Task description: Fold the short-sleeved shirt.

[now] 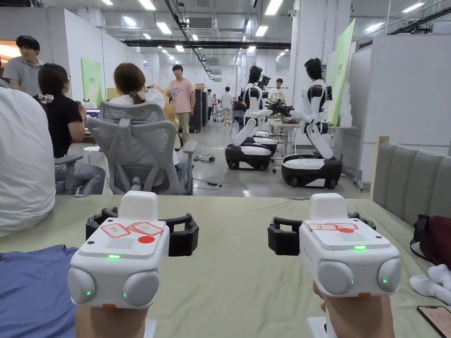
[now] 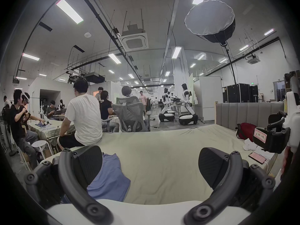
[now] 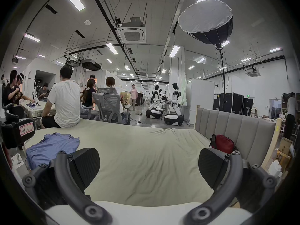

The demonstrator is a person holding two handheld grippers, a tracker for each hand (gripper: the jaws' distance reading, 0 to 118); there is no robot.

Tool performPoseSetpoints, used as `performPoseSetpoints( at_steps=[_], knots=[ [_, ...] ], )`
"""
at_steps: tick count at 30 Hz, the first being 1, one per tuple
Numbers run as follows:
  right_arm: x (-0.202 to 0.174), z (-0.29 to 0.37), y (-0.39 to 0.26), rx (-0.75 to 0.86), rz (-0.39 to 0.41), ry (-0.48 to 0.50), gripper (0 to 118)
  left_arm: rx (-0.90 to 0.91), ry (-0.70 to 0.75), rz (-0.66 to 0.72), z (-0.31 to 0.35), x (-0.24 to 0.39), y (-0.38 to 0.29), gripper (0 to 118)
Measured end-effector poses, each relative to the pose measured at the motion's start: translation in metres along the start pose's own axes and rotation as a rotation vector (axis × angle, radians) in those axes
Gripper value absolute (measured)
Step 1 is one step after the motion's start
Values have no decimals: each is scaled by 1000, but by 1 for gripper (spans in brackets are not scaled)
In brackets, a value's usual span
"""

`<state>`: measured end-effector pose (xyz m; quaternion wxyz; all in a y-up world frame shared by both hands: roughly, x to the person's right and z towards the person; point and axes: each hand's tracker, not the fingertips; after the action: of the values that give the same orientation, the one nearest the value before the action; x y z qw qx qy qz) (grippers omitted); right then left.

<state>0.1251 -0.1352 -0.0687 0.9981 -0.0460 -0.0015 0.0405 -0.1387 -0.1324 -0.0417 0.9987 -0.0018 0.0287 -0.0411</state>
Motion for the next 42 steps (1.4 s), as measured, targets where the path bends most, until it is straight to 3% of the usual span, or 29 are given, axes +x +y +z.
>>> performPoseSetpoints(
  at_steps=[14,15,16,17,18,19,20,22,25,30,33,39,42],
  knots=[
    [2,-2,-1,-2,4,-16,118,-4,4,8,-6,0,-2,118],
    [2,-1,-1,-4,1,-11,111,-3,3,7,-5,0,-2,114],
    [4,-1,-1,-7,-13,17,92,-1,-29,2,-4,0,-2,99],
    [5,-1,-1,-6,-20,24,45,4,-75,-1,-2,0,-2,63],
    [4,-2,-2,-6,-14,8,5,-1,-53,0,-2,1,-2,23],
    [2,-3,-2,3,12,-55,1,-3,-38,-11,-3,4,-2,0],
    [3,0,-3,19,19,-74,1,8,-2,-31,-3,5,-4,0],
    [8,2,-1,9,-3,1,1,8,-32,-17,-6,2,-7,0],
    [7,3,0,14,12,-30,1,-7,-40,0,-9,0,-9,0],
    [-7,-3,7,-2,7,13,0,10,15,-18,-3,-17,-7,0],
    [-43,-10,12,1,-7,110,0,14,91,-6,6,-52,-3,0],
    [-152,-11,18,12,43,349,1,7,305,16,49,-142,2,0],
    [-193,-7,13,-3,46,407,1,-27,389,26,66,-181,-4,0]
  ],
)
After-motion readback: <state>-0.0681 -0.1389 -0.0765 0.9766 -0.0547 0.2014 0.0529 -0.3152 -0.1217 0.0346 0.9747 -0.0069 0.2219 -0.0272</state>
